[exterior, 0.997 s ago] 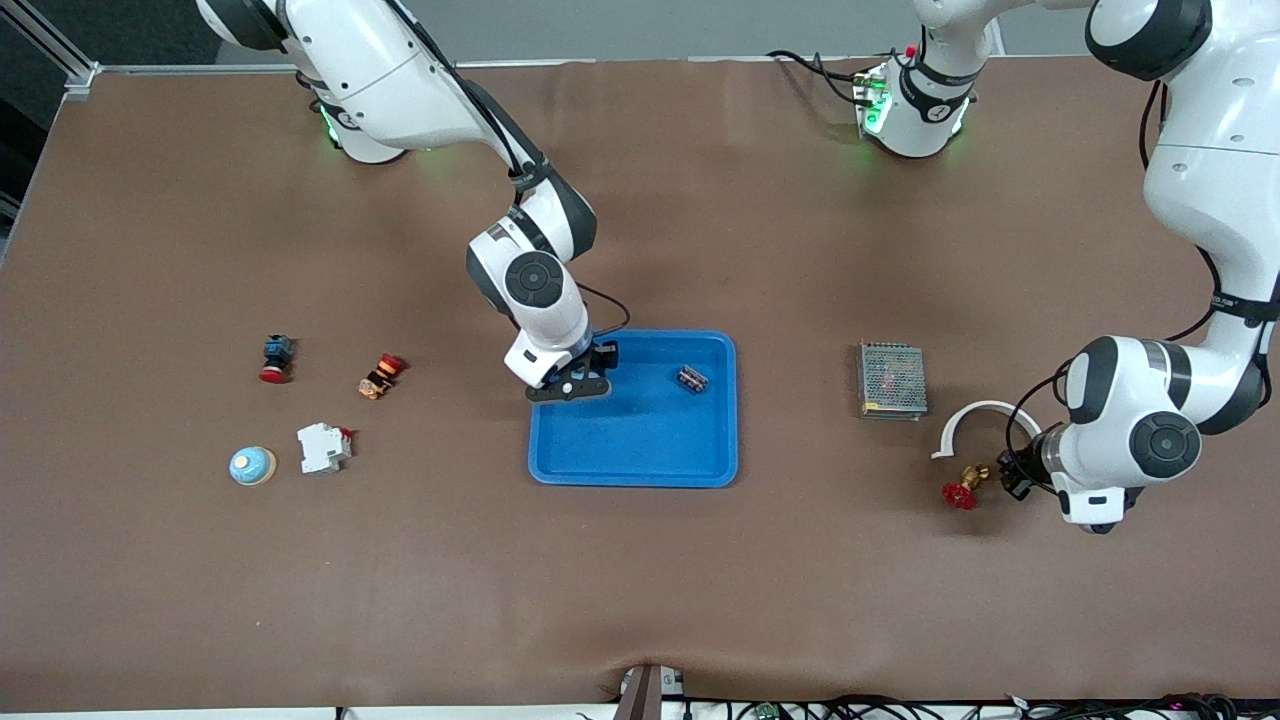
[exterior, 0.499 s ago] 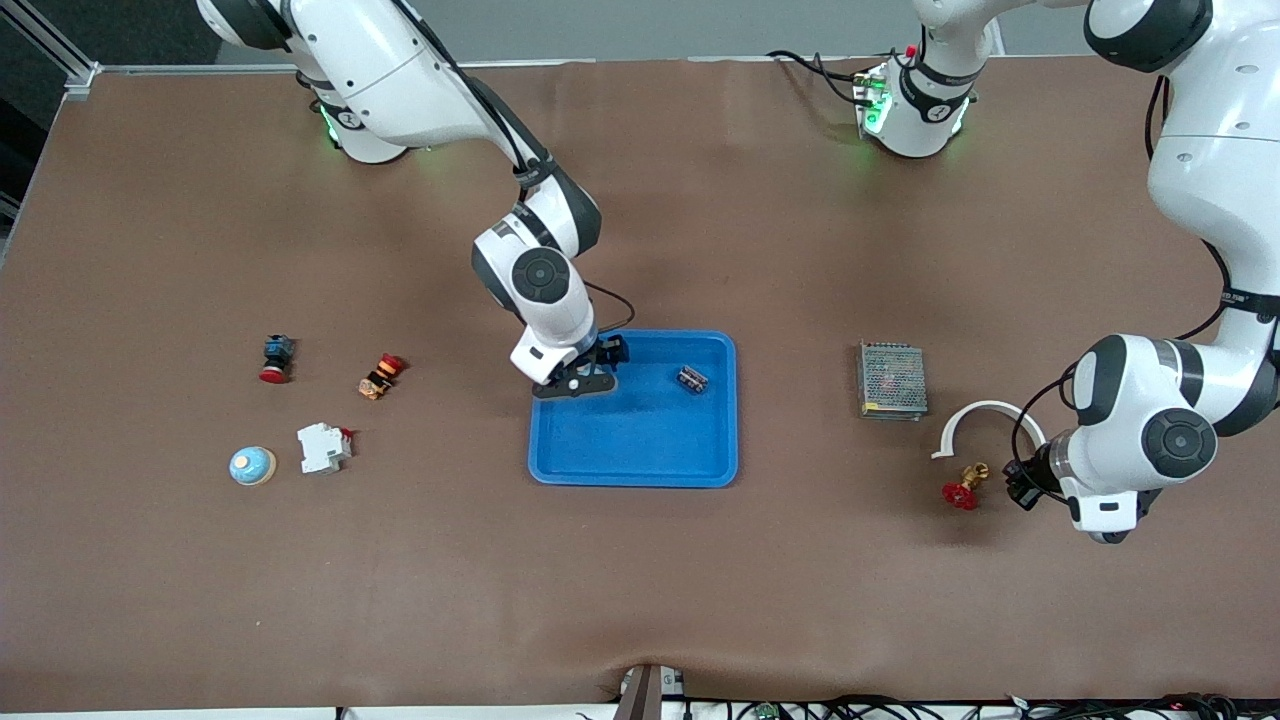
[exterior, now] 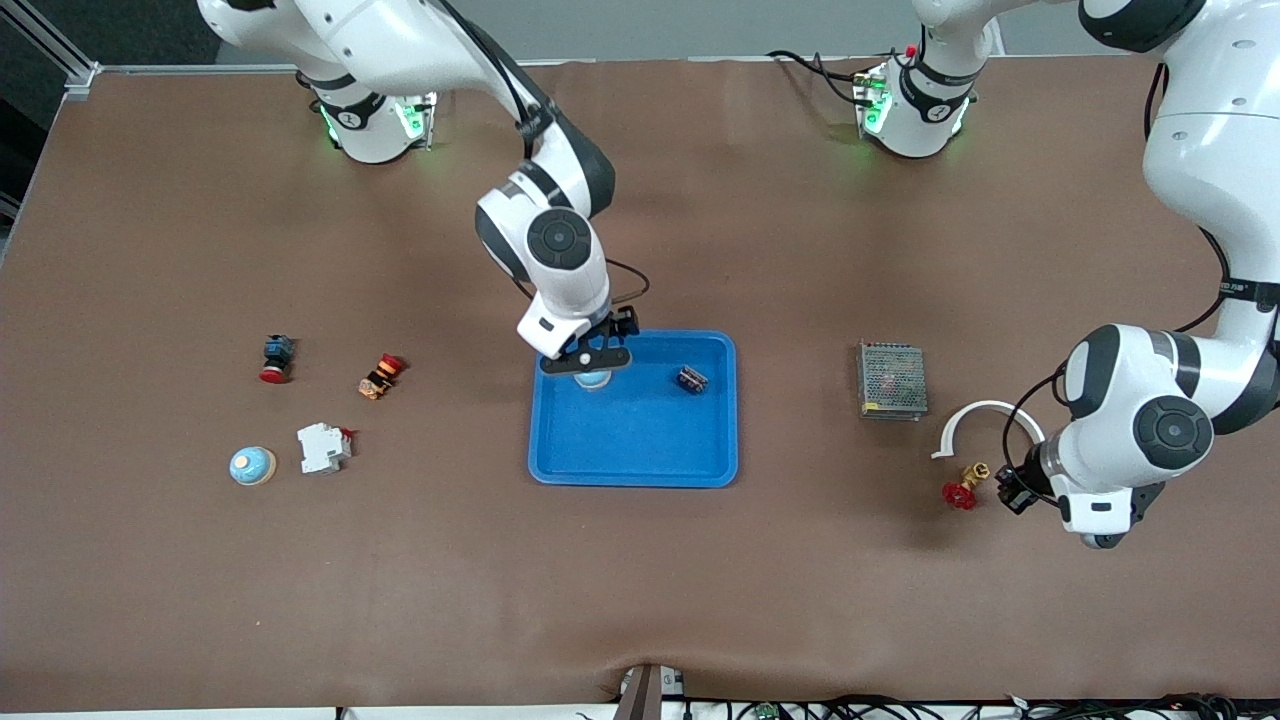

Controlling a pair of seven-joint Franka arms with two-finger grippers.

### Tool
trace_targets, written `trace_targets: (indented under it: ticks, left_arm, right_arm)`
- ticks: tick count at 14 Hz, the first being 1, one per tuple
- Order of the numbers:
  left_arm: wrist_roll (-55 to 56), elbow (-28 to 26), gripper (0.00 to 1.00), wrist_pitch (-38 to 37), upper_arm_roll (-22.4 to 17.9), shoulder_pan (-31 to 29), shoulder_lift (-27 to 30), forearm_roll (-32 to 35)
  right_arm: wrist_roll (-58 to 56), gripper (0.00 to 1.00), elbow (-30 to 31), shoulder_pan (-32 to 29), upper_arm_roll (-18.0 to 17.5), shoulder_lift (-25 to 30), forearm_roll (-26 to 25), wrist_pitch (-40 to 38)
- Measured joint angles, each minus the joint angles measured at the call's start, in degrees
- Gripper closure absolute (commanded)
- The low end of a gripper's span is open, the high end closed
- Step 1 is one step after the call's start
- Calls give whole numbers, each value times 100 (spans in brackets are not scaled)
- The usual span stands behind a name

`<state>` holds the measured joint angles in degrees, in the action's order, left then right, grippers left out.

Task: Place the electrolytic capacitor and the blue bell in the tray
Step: 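Move the right gripper to the second bell while the left gripper carries the capacitor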

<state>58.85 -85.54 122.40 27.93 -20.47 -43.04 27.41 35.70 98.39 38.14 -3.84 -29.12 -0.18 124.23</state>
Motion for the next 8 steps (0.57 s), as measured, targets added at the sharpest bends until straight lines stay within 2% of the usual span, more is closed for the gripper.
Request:
trace_targets:
  ticks: [5,8]
  left_arm:
    - [282,-1,100,-14,595,29,62,0]
    - [709,-7,100,-20,807,303,63,0]
  right_arm:
    - [-620,0,-379,-120,119,756,-17,-1754]
    - [-1720,0,-549,-658,161,1011,-27,-2217]
